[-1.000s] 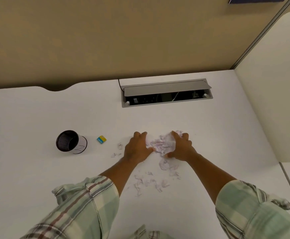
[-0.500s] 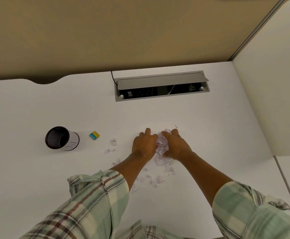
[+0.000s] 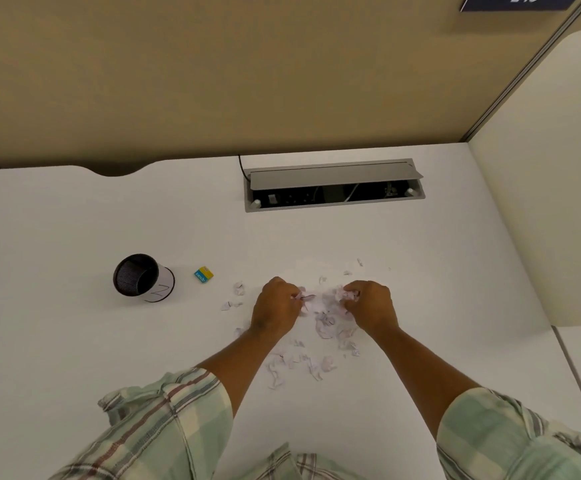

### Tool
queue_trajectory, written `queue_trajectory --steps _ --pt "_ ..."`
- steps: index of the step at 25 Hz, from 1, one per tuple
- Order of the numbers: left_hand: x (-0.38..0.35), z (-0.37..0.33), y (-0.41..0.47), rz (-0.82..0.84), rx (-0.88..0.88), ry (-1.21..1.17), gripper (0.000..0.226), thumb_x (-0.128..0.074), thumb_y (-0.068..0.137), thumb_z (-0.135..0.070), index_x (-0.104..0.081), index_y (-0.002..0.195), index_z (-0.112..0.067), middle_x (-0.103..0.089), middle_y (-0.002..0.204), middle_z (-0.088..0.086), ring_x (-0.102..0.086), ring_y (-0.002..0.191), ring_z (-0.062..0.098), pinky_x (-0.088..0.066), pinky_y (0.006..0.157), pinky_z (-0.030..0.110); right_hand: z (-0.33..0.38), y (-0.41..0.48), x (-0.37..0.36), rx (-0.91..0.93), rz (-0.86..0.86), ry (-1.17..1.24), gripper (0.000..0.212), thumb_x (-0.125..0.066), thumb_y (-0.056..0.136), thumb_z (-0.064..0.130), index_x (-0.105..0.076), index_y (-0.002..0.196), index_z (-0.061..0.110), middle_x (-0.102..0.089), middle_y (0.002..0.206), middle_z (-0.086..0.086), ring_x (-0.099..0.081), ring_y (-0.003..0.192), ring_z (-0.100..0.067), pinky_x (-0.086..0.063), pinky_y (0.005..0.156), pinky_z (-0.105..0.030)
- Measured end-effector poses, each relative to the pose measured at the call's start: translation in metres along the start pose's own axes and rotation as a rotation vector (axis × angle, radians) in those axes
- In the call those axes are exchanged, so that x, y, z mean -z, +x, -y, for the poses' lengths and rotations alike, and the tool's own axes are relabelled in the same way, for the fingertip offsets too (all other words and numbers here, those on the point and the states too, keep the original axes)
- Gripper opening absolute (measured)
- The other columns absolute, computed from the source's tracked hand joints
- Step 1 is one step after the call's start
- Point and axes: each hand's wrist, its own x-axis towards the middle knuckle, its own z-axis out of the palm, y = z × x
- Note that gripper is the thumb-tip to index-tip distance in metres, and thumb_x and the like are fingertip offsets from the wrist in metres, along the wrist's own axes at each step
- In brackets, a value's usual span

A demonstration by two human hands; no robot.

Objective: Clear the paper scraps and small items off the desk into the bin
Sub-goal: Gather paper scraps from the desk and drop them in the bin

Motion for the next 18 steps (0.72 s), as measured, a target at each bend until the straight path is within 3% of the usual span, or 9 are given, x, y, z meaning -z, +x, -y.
queue_trajectory --steps 2,5,10,14,18 --pt "0.011 0.012 -0.01 -0.035 0.017 -0.041 0.012 -0.073 0.089 -0.021 -0.08 0.086 -0.012 -0.068 0.089 -0.001 -0.06 0.086 0.011 -0.034 0.064 0.005 0.003 -0.005 0.0 -0.002 -0.015 0.059 0.026 -0.081 0.077 0.012 -0.078 0.102 0.014 -0.075 0.094 -0.002 -0.072 0.078 -0.019 -0.062 0.077 -0.032" --pt "0.032 0.026 -0.027 -0.092 0.042 -0.08 0.019 -0.075 0.087 -0.022 -0.074 0.073 -0.009 -0.058 0.071 -0.002 -0.059 0.075 0.017 -0.036 0.057 0.007 0.017 -0.016 -0.005 0.031 -0.017 0.142 0.024 -0.082 0.075 0.012 -0.079 0.098 0.015 -0.074 0.087 0.001 -0.074 0.075 -0.022 -0.063 0.078 -0.042" --pt "0.084 0.049 -0.061 -0.232 0.057 -0.184 0.026 -0.077 0.085 -0.016 -0.066 0.06 -0.016 -0.056 0.064 -0.013 -0.057 0.068 0.004 -0.038 0.065 0.009 0.061 -0.033 -0.036 0.118 0.042 0.22 0.023 -0.081 0.076 0.011 -0.078 0.099 0.015 -0.076 0.085 -0.002 -0.075 0.063 -0.017 -0.064 0.076 -0.042" --pt "0.132 0.083 -0.074 -0.342 0.101 -0.178 0.027 -0.079 0.083 -0.018 -0.067 0.063 -0.006 -0.063 0.068 0.001 -0.055 0.067 0.009 -0.037 0.062 0.01 0.125 -0.047 -0.072 0.253 0.113 0.222 0.02 -0.082 0.079 0.007 -0.077 0.099 0.009 -0.072 0.089 -0.004 -0.073 0.057 -0.012 -0.063 0.066 -0.027" --pt "0.181 0.122 -0.08 -0.456 0.146 -0.173 0.023 -0.079 0.082 -0.024 -0.072 0.068 -0.008 -0.066 0.069 0.004 -0.061 0.069 0.017 -0.047 0.063 0.028 0.198 -0.057 -0.111 0.415 0.149 0.146 0.019 -0.081 0.077 0.007 -0.078 0.095 0.009 -0.069 0.083 0.0 -0.069 0.065 -0.013 -0.06 0.067 -0.03"
